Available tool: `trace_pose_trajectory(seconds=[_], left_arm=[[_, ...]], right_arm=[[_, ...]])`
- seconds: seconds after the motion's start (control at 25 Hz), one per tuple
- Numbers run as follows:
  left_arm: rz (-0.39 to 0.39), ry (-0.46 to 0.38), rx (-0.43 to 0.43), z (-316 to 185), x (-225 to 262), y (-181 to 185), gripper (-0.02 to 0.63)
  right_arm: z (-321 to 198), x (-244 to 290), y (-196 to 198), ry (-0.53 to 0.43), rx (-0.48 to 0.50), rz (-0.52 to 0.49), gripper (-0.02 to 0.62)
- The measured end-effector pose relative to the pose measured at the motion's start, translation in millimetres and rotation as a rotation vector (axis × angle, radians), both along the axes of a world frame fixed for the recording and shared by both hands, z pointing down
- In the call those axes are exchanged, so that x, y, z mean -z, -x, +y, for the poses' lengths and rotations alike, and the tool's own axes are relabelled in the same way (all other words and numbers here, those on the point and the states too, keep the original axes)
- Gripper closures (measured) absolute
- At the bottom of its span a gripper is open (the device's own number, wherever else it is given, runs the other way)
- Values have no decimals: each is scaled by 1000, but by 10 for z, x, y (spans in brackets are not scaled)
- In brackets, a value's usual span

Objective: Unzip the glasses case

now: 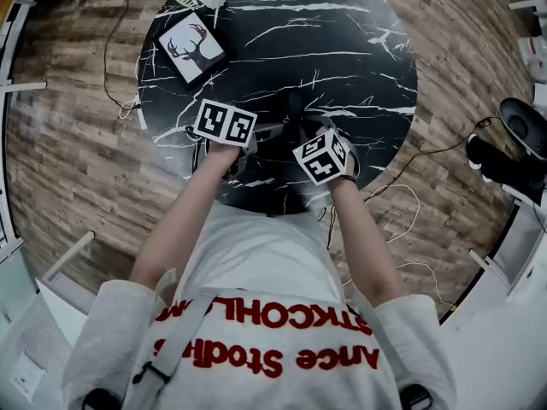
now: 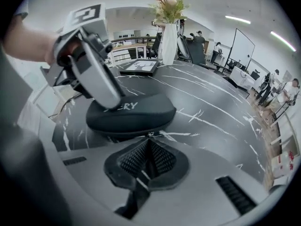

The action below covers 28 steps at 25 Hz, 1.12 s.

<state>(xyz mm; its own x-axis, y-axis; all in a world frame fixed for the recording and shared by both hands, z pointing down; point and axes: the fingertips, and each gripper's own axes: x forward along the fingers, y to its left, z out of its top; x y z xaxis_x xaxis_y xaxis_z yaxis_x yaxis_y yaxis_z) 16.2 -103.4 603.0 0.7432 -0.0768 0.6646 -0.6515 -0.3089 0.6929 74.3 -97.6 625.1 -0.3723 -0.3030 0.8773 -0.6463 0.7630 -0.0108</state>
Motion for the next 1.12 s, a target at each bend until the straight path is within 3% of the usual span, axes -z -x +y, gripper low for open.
trace_pose_trajectory(seconds=[0.24,0.4,0.52,0.68,0.8,1.12], left_arm=[[-54,-53,-163,117,30,6,344],[-70,-57,-196,131,28,-13,351],[-82,-60,-219,139,33,-19,353],[-90,-55,-224,130,21,-17,356],[-73,-37,-245,131,18,-12,357],[-94,-26,-495,181,26,-136,365]], right_arm=[[374,0,-34,51,-21,-43,581],[186,-34,-207,35,-53,-19,580],[-80,-60,-314,11,-22,15,580],[-252,-77,-256,-28,184,96,580],[-219,-23,-235,-40,313,101,581],[-209,-19,-287,-88,646,230,580]])
